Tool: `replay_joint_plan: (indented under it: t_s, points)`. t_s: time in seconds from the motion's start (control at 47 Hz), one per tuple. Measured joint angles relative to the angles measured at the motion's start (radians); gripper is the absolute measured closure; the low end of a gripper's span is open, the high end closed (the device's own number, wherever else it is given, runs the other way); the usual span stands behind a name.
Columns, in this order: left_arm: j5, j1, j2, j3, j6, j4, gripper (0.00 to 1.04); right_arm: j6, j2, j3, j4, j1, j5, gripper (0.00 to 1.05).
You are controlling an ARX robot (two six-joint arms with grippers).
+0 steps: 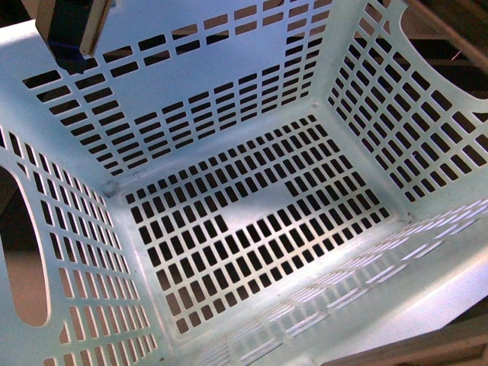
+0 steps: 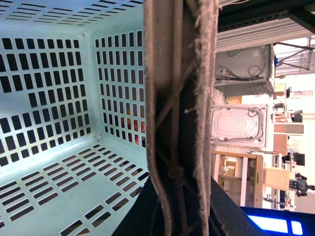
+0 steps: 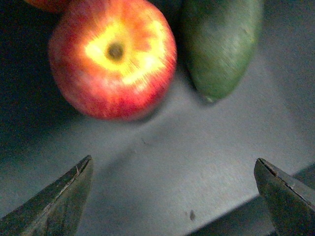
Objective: Pick apple with right arm and hold basket with left
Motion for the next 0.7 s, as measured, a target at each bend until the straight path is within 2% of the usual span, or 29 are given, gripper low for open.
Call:
replay_joint_plan:
  t_s: [0.617, 0.702]
  points:
    - [0.0, 0.0, 0.0, 0.0, 0.0, 0.0, 0.97, 0.103, 0.113, 0.164, -0.09, 0.052, -0.003, 0.09]
    - [0.0, 0.0, 0.0, 0.0, 0.0, 0.0, 0.97, 0.108, 0.118, 0.162, -0.09, 0.053, 0.002, 0.16]
